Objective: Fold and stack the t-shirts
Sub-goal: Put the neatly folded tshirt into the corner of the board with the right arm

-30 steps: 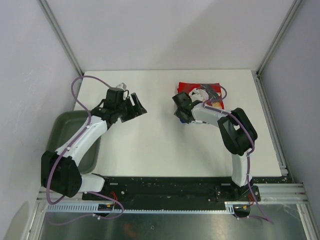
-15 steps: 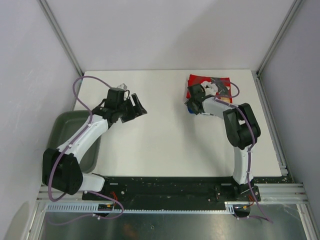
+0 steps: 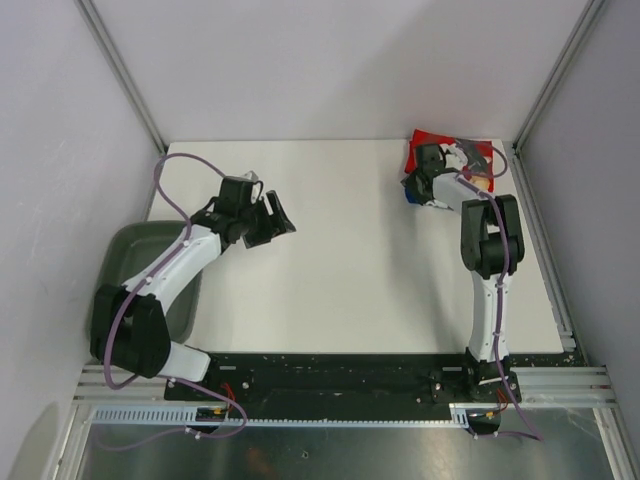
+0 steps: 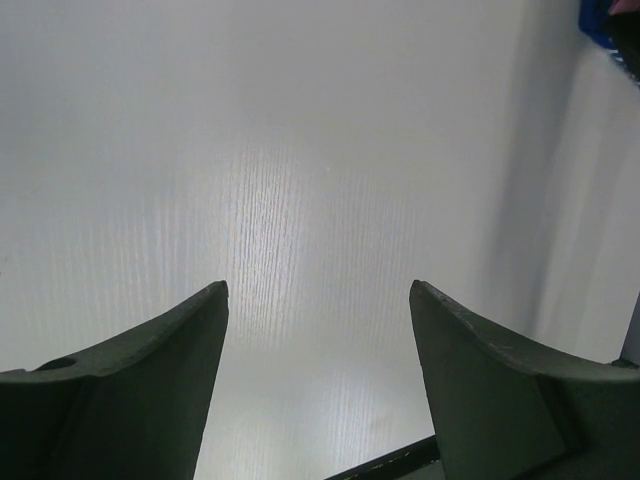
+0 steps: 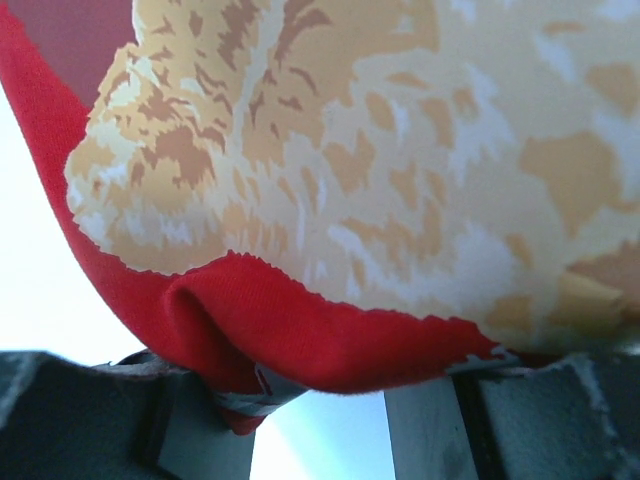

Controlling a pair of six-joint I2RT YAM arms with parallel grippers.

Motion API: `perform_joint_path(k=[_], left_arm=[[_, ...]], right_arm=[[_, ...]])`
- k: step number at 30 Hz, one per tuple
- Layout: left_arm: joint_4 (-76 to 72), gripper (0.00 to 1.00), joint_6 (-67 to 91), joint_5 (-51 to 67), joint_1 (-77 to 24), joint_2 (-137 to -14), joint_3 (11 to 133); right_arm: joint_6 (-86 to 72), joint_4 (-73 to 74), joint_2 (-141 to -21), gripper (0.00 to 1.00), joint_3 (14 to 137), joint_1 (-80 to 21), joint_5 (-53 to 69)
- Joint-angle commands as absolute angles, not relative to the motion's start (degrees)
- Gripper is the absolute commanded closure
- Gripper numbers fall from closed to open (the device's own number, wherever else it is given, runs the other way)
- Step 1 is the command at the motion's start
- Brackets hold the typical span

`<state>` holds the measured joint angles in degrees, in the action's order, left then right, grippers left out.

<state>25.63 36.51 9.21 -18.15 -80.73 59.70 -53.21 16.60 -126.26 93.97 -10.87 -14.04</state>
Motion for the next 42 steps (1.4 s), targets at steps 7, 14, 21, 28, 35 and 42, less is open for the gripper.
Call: perform_joint_path(k=[7,14,21,28,35,42], left_arm=[[24.5,0.22,34.4,9.8,-17.4,-83.0,61.7],[24.5,0.22,34.7,10.1,-17.4,-84.3,62.5],[24.5,0.22,35.1,10.8,-17.4,-83.4,62.5],[24.5,0.22,35.0,11.5,-17.4,-81.2,60.8],[24.5,0.21,34.6,12.0,-17.5,-78.6,58.7],[24.5,0.21,34.0,13.3,-17.6,-76.1,56.9]], right_arm=[[-45.4,18.7,-130.4,0.51,99.8,-2.3,-12.6],[-43.1,16.6,-132.0,0.51,99.9,-0.7,-7.8],[-43.3,16.9,-131.3,0.51,99.9,-1.6,-5.3],[-42.4,17.5,-128.5,0.51,97.6,-3.9,-6.6],[-41.3,17.1,-125.1,0.52,94.6,-6.4,-5.3],[-40.6,18.7,-118.4,0.52,92.2,-9.9,-3.9]])
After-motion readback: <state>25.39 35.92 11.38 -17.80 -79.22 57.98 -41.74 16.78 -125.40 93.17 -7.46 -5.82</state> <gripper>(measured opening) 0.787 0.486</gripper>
